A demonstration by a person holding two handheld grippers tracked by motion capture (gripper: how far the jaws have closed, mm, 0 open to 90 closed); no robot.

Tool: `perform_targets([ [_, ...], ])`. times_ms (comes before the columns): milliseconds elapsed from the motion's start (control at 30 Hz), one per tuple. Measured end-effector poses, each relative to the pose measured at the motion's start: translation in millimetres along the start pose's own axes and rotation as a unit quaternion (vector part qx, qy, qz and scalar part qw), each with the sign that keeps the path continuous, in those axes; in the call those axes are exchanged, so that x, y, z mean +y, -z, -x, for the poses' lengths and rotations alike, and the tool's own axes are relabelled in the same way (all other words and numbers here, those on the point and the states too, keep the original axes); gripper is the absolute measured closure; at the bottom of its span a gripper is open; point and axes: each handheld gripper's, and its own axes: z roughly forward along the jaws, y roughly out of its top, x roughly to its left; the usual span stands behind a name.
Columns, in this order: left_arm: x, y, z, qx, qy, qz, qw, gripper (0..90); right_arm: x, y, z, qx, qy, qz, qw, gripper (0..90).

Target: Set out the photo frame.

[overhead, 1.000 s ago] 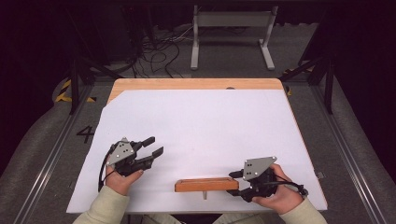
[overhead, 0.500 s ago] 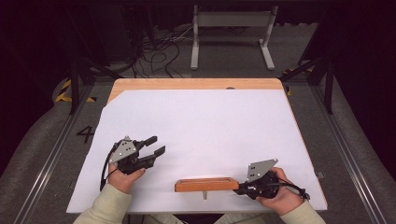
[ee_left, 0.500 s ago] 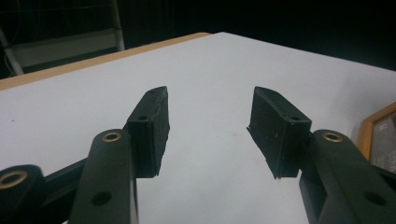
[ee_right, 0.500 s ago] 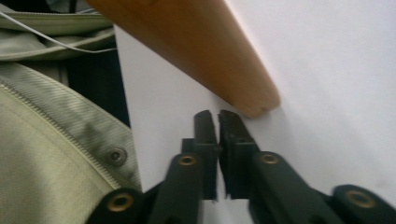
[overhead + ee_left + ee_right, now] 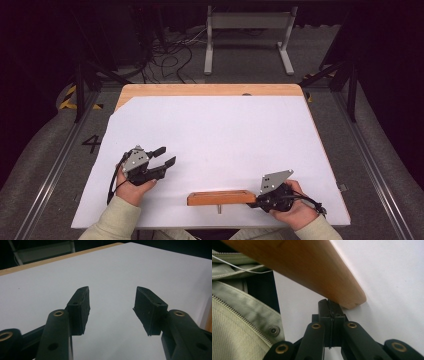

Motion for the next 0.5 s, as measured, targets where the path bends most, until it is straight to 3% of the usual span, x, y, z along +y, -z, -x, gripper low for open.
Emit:
perform_targets([
  [200, -0.2, 0.3, 0.0, 0.0, 0.0, 0.0, 1.0, 46.3, 2.3, -1.8, 5.4, -0.017, -0.019, 0.005, 0.9997, 90.0],
  [500, -0.7, 2.1, 0.1, 0.001, 0.003, -0.004, 1.0, 46.2, 15.5, -7.2, 28.0, -0.042, -0.066, 0.038, 0.9962, 90.0],
])
